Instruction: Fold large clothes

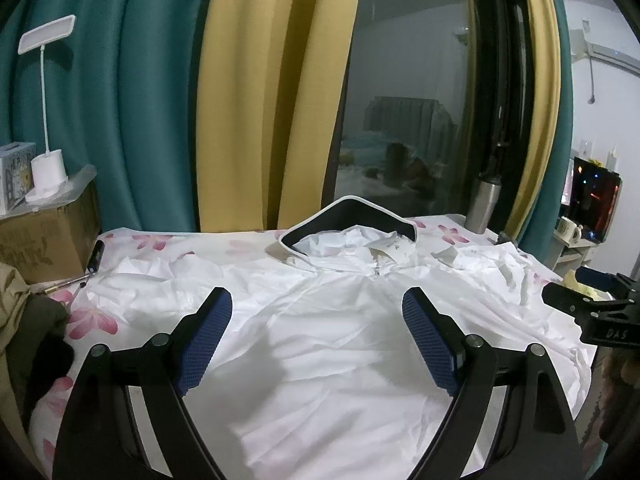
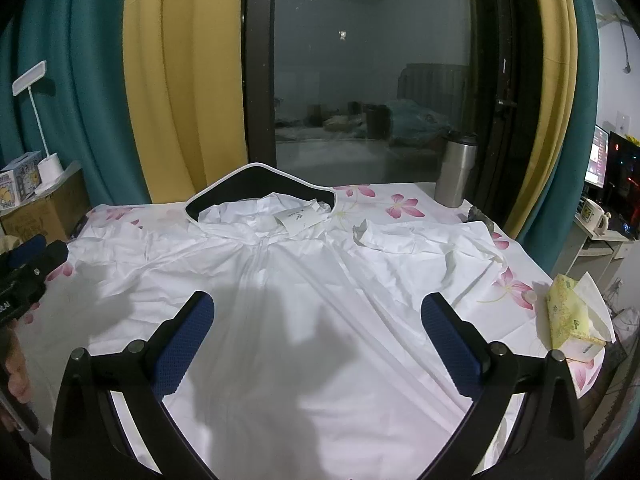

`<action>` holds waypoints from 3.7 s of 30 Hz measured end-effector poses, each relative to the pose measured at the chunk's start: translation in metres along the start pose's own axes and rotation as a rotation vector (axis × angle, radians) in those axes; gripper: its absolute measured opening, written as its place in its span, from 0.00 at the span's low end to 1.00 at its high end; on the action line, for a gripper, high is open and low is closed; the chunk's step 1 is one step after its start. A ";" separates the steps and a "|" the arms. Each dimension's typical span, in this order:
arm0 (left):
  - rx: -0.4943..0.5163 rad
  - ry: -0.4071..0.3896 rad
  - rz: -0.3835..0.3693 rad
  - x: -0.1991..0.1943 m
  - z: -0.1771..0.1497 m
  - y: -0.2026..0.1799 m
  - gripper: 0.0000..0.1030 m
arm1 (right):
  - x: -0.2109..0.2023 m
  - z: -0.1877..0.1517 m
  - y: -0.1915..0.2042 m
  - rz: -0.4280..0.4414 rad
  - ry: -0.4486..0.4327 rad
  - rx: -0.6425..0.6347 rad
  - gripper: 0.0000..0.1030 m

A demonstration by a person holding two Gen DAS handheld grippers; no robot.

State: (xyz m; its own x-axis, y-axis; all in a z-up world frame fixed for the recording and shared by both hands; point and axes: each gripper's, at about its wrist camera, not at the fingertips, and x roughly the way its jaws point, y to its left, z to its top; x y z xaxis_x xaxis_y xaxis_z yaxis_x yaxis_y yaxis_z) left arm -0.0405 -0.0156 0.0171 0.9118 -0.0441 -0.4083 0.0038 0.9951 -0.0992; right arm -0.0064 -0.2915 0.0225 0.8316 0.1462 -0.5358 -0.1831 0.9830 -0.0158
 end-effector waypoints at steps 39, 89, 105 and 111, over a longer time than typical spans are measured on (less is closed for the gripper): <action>0.005 0.030 0.009 0.004 -0.001 0.002 0.87 | 0.013 -0.002 0.001 0.010 0.022 -0.012 0.99; -0.021 0.330 0.023 0.230 0.013 0.001 0.87 | 0.275 0.047 -0.093 0.053 0.360 -0.256 0.50; -0.050 0.301 0.014 0.201 0.025 0.039 0.87 | 0.198 0.110 -0.050 0.213 0.105 -0.251 0.03; -0.064 0.283 0.049 0.178 0.028 0.063 0.87 | 0.177 0.121 -0.003 0.280 0.060 -0.289 0.03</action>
State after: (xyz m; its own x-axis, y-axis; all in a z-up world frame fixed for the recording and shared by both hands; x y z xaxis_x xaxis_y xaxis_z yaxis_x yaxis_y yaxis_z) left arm 0.1337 0.0419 -0.0360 0.7593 -0.0286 -0.6502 -0.0714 0.9893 -0.1270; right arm 0.2044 -0.2555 0.0302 0.6978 0.3889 -0.6016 -0.5453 0.8330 -0.0940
